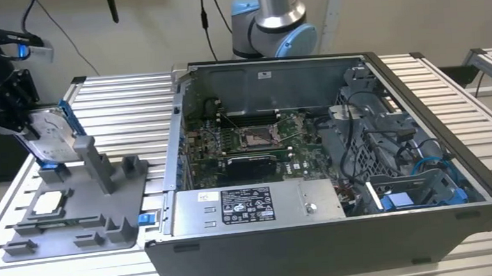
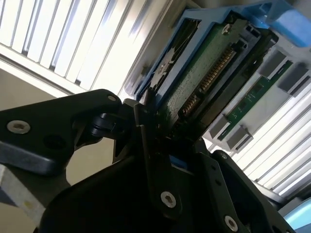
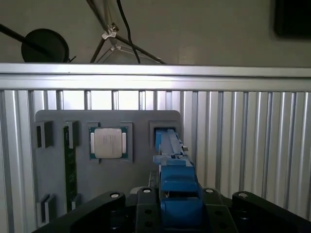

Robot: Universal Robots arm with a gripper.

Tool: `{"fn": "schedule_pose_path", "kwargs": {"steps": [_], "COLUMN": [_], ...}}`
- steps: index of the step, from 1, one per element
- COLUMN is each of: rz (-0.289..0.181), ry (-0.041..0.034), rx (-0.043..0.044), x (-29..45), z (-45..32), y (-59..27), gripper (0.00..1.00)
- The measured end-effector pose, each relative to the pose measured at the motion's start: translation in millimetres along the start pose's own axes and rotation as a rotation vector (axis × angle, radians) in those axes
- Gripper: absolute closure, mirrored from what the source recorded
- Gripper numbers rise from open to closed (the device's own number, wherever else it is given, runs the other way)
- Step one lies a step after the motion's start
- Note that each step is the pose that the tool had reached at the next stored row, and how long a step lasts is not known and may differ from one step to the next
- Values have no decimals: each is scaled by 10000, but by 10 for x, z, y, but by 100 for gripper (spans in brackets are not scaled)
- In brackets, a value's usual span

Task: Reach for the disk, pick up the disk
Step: 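Pick up the disk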

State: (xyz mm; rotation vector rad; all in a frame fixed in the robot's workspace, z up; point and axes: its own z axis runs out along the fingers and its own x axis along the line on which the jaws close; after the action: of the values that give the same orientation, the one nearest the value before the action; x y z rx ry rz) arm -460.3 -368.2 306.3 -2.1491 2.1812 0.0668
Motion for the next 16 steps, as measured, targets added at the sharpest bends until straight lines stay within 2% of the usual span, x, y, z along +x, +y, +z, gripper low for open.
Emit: {"fn": "schedule_pose_path", "kwargs": {"steps": [8, 16], "rz": [0, 0], "ry": [0, 0], "rx": [0, 0], "x": [-8, -14], "z": [-97, -163], "y": [-2, -4], "gripper": [100, 100]}}
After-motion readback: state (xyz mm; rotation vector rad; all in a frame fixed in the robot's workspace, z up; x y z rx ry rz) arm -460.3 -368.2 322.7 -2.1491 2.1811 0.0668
